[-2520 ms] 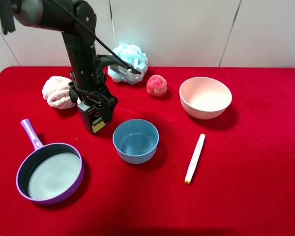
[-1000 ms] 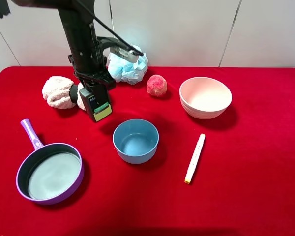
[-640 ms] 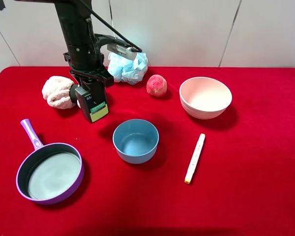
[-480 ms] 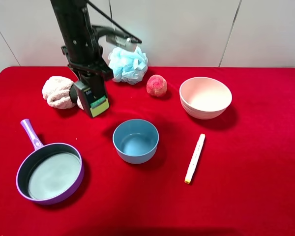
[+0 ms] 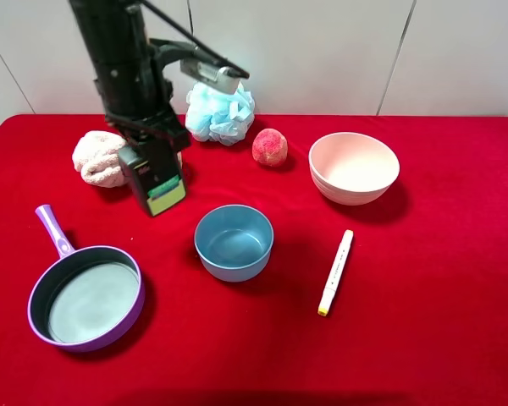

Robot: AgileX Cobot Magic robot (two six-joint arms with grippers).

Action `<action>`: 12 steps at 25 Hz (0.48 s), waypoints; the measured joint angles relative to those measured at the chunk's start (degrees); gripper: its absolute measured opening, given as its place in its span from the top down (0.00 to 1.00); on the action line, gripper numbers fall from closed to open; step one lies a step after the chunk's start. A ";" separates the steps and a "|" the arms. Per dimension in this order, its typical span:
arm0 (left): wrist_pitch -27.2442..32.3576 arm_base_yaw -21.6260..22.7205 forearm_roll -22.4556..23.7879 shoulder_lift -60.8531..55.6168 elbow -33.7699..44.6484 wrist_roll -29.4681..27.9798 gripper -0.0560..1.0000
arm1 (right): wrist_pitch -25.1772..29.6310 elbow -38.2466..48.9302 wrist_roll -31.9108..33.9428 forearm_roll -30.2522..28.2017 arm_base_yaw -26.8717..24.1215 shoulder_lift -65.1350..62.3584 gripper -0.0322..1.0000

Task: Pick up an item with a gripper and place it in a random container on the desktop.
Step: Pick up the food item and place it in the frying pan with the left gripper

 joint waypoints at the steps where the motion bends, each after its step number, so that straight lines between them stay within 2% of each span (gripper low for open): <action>1: 0.00 0.00 0.00 -1.10 1.68 -0.06 0.57 | 0.00 0.00 0.00 0.00 0.00 0.00 0.30; 12: -2.37 0.00 0.13 -13.31 19.84 -0.61 0.57 | 0.00 0.00 0.00 0.00 0.00 0.00 0.30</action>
